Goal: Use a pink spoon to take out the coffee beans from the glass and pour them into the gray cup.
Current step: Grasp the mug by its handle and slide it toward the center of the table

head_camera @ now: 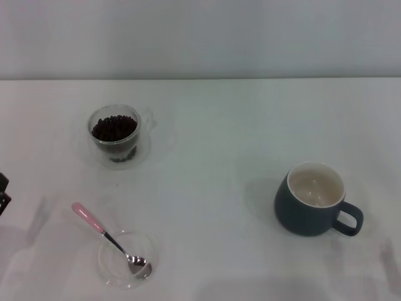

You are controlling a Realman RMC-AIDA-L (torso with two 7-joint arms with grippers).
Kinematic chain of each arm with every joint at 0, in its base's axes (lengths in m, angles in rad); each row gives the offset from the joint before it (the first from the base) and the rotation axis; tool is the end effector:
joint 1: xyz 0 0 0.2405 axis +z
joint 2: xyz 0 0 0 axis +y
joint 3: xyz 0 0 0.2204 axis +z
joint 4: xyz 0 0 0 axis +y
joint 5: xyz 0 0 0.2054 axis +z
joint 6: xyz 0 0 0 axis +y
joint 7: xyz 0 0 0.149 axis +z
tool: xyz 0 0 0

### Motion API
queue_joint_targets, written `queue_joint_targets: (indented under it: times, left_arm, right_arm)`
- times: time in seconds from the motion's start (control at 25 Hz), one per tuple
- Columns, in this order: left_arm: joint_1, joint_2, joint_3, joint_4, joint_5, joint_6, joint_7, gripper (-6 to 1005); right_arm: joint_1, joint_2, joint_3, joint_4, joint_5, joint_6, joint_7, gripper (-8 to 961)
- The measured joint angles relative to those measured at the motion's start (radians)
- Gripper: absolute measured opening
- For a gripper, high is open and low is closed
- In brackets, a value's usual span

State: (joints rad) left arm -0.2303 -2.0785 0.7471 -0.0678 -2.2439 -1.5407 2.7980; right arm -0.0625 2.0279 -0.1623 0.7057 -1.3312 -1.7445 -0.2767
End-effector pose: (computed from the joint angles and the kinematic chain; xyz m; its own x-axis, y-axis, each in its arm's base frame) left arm -0.3291 0.2196 0.0096 0.6246 -0.0478 0.7794 0.7544 -0.2209 -0.6181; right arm 0.2987 0.1077 -0.0275 0.6519 -0.0071 -0.7583 -0.7457 0.1757 -0.6427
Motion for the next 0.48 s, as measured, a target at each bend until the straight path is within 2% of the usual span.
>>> queue_joint_targets:
  times: [0.28, 0.48]
  left_arm:
    - [-0.03, -0.001, 0.0, 0.008, 0.0, 0.007, 0.0, 891]
    - [-0.042, -0.002, -0.005, 0.008, -0.004, 0.034, 0.0, 891]
  right_arm:
    - [0.035, 0.0, 0.016, 0.149, -0.008, 0.093, -0.113, 862]
    - [0.05, 0.0, 0.014, 0.17, -0.01, 0.127, -0.105, 861]
